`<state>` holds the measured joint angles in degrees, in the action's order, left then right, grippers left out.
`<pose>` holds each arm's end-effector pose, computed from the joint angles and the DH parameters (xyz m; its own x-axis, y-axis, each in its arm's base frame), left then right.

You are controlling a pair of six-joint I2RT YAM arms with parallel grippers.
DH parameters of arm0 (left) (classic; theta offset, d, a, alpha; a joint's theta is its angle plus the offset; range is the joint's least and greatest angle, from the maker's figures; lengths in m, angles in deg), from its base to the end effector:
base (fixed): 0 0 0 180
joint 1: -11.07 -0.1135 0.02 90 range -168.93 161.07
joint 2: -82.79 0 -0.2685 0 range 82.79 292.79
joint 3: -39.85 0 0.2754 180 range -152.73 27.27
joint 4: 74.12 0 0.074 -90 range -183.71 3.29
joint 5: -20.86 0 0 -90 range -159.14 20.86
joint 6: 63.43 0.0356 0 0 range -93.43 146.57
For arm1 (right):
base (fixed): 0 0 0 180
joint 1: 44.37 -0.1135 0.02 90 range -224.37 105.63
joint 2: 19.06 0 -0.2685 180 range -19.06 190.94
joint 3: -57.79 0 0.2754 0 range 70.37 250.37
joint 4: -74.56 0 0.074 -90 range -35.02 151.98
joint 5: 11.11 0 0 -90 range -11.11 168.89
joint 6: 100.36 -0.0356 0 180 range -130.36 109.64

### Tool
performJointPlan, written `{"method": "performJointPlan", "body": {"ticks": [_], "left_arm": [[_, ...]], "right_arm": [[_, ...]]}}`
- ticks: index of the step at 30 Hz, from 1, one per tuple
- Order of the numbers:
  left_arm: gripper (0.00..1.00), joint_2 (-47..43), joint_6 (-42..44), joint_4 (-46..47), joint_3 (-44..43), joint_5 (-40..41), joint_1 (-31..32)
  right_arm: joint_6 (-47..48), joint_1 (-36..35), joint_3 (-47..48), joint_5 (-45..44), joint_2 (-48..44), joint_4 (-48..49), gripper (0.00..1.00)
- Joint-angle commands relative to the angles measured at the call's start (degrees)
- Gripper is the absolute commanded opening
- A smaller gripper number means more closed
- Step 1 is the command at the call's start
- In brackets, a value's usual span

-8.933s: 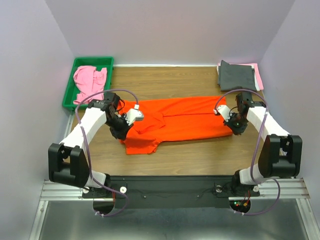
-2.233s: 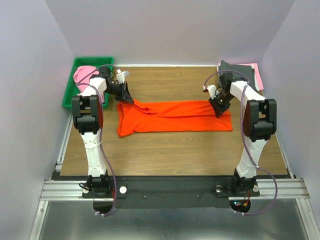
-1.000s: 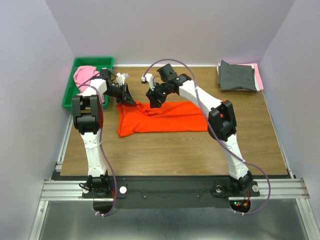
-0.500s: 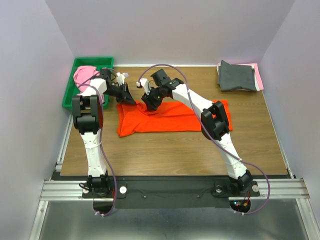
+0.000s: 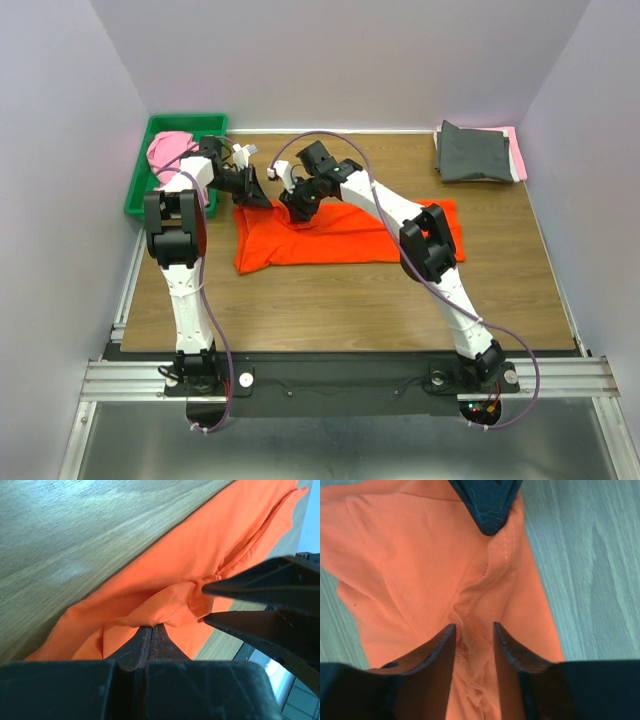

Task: Fold and stack the t-shirts
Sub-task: Fold the tshirt

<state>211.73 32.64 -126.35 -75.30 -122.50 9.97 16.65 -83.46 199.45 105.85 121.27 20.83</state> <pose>0.4954 -0.0191 0.1697 -0.8751 0.0463 -0.4817 0.4094 0.6014 -0.6861 0.4295 0.3697 0.2075 -0.1951 -0.6800 -0.7067 -0.9713 0.2341 0.0429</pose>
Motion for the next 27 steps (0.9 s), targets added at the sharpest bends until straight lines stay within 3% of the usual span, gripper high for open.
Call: {"method": "performJointPlan", "body": {"ticks": [1,4,8,20,27], "left_arm": [[0.0,-0.19,-0.35,0.53,-2.47,-0.95,0.14],[0.0,-0.1,-0.44,0.53,-2.38,-0.87,0.31],[0.0,-0.71,0.17,0.0,-2.73,-0.86,0.31],[0.0,-6.95,8.78,-10.27,-2.64,3.61,0.31],[0.0,-11.17,10.37,-11.69,5.0,5.55,0.23]], "right_arm": [[1.73,-0.64,0.21,0.11,-1.46,2.47,0.38],[2.44,-0.64,-0.14,-0.94,-1.29,2.47,0.26],[4.02,-0.64,-1.81,-2.08,-2.34,2.47,0.01],[6.13,1.21,-5.33,-3.23,-7.79,2.47,0.0],[7.27,1.65,-7.17,-2.0,-9.46,2.3,0.01]]}}
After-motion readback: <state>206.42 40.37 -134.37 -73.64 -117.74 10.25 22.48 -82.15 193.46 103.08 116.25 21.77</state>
